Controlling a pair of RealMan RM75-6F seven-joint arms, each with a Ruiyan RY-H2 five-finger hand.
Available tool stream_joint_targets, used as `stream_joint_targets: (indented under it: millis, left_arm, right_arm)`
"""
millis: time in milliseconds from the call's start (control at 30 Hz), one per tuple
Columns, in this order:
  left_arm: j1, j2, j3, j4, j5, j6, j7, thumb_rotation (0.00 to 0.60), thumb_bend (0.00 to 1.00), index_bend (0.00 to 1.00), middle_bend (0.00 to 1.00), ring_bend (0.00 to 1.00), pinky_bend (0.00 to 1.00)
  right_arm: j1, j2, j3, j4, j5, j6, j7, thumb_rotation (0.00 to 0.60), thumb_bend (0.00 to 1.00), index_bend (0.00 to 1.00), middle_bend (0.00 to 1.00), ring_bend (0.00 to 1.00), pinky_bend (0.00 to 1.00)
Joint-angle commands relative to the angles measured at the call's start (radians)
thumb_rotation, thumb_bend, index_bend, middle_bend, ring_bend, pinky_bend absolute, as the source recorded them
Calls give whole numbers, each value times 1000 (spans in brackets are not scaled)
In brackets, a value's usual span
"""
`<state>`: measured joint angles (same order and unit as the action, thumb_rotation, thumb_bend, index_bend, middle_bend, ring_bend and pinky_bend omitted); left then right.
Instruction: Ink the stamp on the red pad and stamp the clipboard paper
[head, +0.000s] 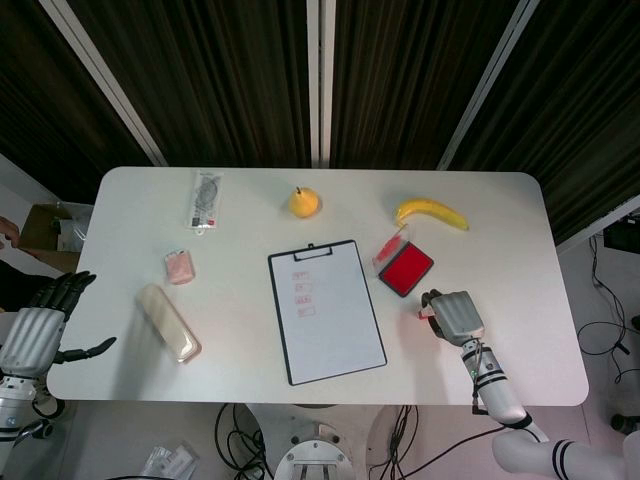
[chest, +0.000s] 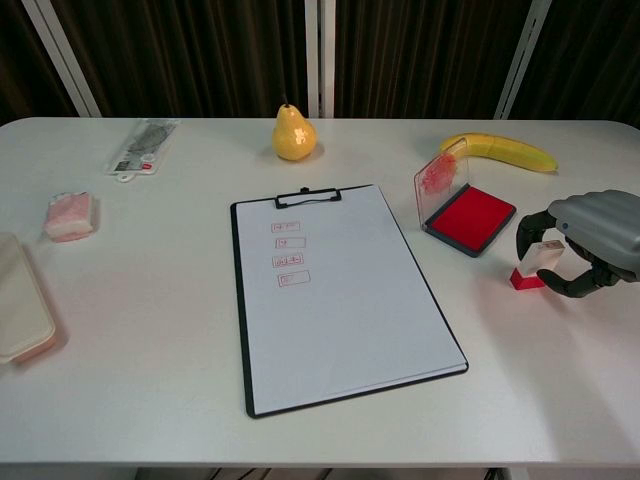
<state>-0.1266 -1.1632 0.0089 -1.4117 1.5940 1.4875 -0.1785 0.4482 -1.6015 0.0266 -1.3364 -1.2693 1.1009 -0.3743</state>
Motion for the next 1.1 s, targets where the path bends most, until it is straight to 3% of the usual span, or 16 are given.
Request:
stream_joint_targets:
  millis: [33,200,333,433,567,667,700,733,800,867,900,933,1100]
  left_arm:
    - [0,0,0,0,0,0,0,298,106,106,101,94,185]
    - [-1,0,0,1,0,0,-1,297,106,106,101,94,185]
    - [1,1,0,0,0,3,-1,299,105,106,101,94,185]
    - [3,5,-1,-2,0,8,0,297,105,106,101,94,185]
    - [6,12,-3,-11,0,16,3,298,106,106,101,94,185]
    - [8,16,-4,-18,-3,18,6,298,105,105,101,94,185]
    - [9,17,-4,-20,-3,19,7,296,105,106,101,94,185]
    - [9,19,-5,-22,-3,20,8,298,106,106,101,94,185]
    - [10,23,-6,-28,-3,23,11,301,105,106,101,94,185]
    - [11,27,-8,-34,-3,27,15,296,105,106,101,94,185]
    - [11,29,-8,-36,-3,28,17,296,105,106,101,94,185]
    - [11,30,-9,-38,-3,29,19,297,105,106,101,94,185]
    - [10,40,-12,-50,1,33,27,299,105,106,101,94,185]
  right_arm:
    - [-2,4,1,-5,-5,0,3,600,353,415,377,830,898]
    - [-6,16,2,-22,-10,0,2,600,352,377,356,829,898]
    - [-13,53,7,-70,-18,15,0,600,334,262,320,829,898]
    - [-27,119,11,-150,-46,55,13,600,313,191,294,828,898]
    - [-68,278,-9,-319,-115,134,34,600,273,149,284,830,899]
    - [-123,391,-24,-420,-204,252,92,600,222,135,283,806,883]
    - [-143,413,-26,-432,-231,293,124,600,212,132,277,752,854]
    - [-158,429,-30,-436,-251,322,154,600,201,118,258,622,774]
    - [-203,464,-30,-426,-264,394,210,600,187,49,164,243,440]
    - [-240,485,-22,-407,-216,427,172,600,178,3,52,28,113]
    - [-253,487,-15,-403,-188,434,154,600,176,0,11,0,18]
    - [-261,485,-8,-400,-167,438,150,600,174,0,0,0,0]
    - [-306,473,7,-347,-92,441,207,600,171,0,0,0,0]
